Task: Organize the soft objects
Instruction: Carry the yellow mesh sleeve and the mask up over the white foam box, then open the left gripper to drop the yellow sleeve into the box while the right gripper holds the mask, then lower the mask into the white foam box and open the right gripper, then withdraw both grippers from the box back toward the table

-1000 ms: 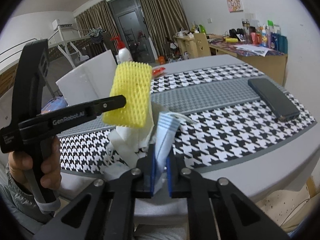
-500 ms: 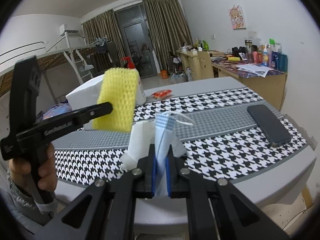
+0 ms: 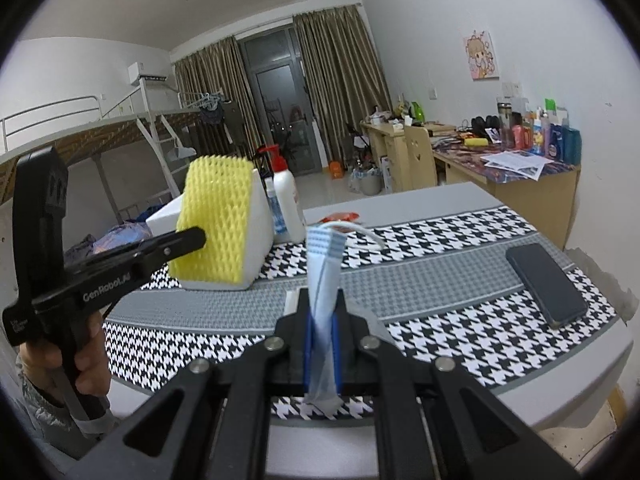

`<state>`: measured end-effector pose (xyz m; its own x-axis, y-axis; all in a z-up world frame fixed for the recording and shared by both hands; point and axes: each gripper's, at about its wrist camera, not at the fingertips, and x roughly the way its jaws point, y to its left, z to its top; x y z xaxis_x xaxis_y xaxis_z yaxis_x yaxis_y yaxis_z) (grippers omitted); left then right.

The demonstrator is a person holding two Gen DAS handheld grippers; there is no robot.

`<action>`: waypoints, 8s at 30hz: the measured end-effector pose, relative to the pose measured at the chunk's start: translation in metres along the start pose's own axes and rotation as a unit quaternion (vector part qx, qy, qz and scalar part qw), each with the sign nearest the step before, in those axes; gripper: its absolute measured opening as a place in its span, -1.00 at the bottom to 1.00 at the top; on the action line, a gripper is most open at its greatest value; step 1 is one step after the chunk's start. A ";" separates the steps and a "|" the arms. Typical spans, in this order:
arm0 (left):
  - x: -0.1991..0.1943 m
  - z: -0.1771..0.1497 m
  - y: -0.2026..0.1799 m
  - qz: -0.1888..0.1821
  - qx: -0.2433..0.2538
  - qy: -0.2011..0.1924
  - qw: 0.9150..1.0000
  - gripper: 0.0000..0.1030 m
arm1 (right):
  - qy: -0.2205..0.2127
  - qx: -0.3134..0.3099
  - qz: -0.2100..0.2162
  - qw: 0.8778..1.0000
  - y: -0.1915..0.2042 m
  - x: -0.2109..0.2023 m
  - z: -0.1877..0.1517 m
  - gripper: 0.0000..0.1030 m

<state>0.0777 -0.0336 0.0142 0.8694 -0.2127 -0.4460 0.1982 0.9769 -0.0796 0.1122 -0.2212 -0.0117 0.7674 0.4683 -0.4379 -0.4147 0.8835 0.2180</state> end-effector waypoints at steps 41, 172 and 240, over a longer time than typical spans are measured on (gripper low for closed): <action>-0.021 0.045 0.048 0.046 0.005 -0.047 0.998 -0.74 | -0.047 -0.022 0.007 0.999 0.047 0.027 0.067 -0.84; -0.005 0.063 0.191 0.264 -0.095 -0.045 0.959 0.93 | 0.009 -0.096 0.073 0.993 0.166 0.185 0.152 -0.84; -0.061 0.031 0.113 0.213 -0.061 -0.061 0.973 0.93 | -0.006 -0.122 0.074 0.990 0.141 0.098 0.102 0.62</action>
<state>0.0614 0.0887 0.0600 0.9092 0.2193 -0.3540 -0.2415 0.9702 -0.0192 0.1794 -0.0495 0.0650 0.6946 0.5933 -0.4069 -0.6272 0.7764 0.0614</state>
